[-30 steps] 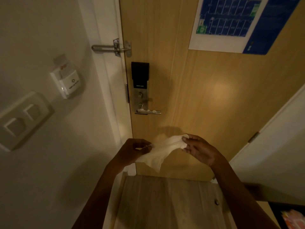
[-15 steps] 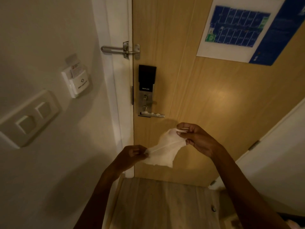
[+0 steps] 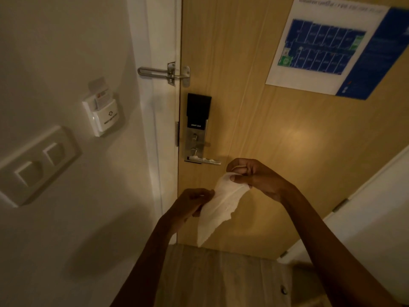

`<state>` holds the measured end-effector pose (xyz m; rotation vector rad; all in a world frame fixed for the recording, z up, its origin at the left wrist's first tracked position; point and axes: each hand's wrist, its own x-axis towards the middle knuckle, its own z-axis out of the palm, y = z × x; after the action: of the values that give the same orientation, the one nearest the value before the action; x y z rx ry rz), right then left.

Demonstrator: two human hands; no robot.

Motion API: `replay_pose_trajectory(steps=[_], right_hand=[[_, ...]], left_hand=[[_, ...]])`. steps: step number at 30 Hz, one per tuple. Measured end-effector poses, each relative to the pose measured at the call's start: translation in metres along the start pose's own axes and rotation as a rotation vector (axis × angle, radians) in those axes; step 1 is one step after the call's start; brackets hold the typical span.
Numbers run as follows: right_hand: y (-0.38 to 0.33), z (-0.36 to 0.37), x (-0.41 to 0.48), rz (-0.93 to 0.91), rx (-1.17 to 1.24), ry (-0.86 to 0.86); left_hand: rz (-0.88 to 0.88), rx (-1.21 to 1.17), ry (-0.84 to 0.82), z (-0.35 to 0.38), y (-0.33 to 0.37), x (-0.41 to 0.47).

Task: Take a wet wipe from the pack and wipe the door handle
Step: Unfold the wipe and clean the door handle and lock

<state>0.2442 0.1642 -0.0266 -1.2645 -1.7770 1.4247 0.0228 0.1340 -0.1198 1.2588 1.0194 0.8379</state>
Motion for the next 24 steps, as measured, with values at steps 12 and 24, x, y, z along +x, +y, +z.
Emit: replay_pose_trajectory(steps=[12, 24], right_hand=[[0.045, -0.018, 0.021, 0.237, 0.281, -0.006], [0.072, 0.016, 0.027, 0.058, 0.546, -0.018]], left_hand=[[0.076, 0.037, 0.171, -0.012, 0.018, 0.024], [-0.011, -0.086, 0.274, -0.029, 0.027, 0.032]])
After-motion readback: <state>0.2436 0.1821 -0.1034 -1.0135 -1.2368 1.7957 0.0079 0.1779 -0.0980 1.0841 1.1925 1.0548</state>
